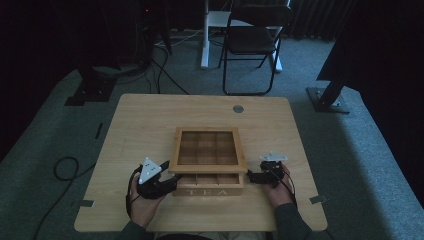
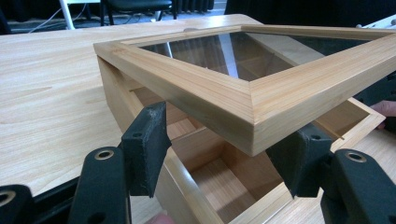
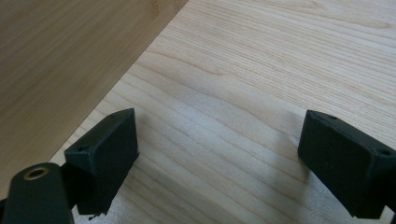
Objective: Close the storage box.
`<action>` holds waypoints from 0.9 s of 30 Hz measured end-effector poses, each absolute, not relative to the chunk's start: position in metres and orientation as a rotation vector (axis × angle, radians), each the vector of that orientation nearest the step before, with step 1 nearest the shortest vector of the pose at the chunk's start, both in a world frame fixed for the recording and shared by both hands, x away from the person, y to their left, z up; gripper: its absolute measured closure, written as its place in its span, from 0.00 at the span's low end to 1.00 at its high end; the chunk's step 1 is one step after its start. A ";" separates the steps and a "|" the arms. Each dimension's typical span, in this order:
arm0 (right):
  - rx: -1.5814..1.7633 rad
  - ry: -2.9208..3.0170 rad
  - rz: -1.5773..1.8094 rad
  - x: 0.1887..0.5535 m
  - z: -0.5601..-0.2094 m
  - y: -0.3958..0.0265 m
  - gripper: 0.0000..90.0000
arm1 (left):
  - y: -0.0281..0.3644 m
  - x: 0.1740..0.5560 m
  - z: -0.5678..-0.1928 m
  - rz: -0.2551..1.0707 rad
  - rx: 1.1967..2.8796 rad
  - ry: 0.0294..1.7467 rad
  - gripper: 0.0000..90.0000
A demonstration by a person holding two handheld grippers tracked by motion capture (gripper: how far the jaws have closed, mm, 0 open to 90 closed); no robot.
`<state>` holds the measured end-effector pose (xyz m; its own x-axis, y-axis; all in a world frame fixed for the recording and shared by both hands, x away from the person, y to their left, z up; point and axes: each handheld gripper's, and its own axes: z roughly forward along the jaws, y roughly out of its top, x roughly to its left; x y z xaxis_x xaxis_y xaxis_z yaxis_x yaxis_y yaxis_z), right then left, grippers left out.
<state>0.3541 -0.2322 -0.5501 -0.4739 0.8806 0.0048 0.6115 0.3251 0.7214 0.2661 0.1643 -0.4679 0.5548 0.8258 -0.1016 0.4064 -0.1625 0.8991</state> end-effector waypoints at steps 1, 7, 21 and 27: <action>1.321 2.207 0.945 0.354 -0.550 -0.232 0.13 | 0.164 0.266 -0.468 0.519 1.778 1.022 0.45; 1.322 2.207 0.945 0.354 -0.550 -0.232 0.13 | 0.163 0.264 -0.473 0.517 1.786 1.029 0.45; 1.322 2.208 0.944 0.354 -0.550 -0.232 0.13 | 0.161 0.261 -0.480 0.504 1.797 1.043 0.45; 1.323 2.207 0.945 0.354 -0.550 -0.232 0.13 | 0.160 0.260 -0.482 0.504 1.801 1.052 0.45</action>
<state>0.3541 -0.2321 -0.5501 -0.4734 0.8808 0.0054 0.6120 0.3245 0.7213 0.2600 0.1602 -0.4825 0.5436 0.8325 -0.1069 0.4382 -0.1728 0.8821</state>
